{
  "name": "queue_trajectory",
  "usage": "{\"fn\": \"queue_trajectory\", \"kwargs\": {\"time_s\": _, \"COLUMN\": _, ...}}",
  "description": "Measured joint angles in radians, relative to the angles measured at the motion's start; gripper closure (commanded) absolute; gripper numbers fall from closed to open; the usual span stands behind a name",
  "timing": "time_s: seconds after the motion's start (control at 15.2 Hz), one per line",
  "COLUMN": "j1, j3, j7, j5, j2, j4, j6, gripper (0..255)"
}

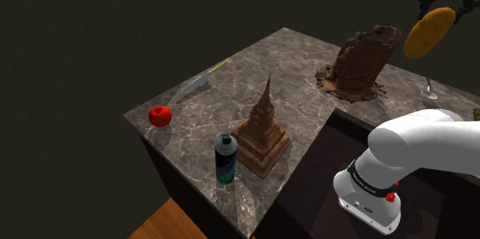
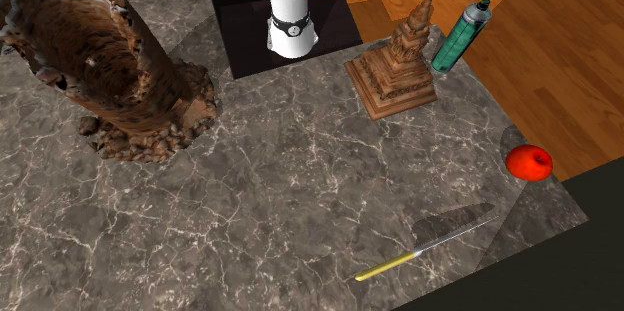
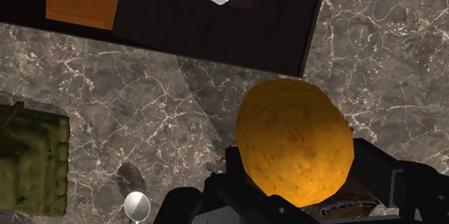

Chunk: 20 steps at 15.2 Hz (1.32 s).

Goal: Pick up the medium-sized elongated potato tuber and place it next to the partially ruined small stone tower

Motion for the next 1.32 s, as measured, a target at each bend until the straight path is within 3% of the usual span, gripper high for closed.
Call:
{"fn": "queue_trajectory", "kwargs": {"time_s": 0.79, "j1": -0.02, "j3": -0.229, "j7": -0.274, "j5": -0.227, "j2": -0.069, "j4": 0.071, "j6": -0.046, "gripper": 255}}
{"fn": "queue_trajectory", "kwargs": {"time_s": 1.32, "j1": -0.035, "j3": -0.265, "j7": -0.267, "j5": -0.264, "j2": -0.137, "j4": -0.061, "j6": 0.024, "gripper": 255}}
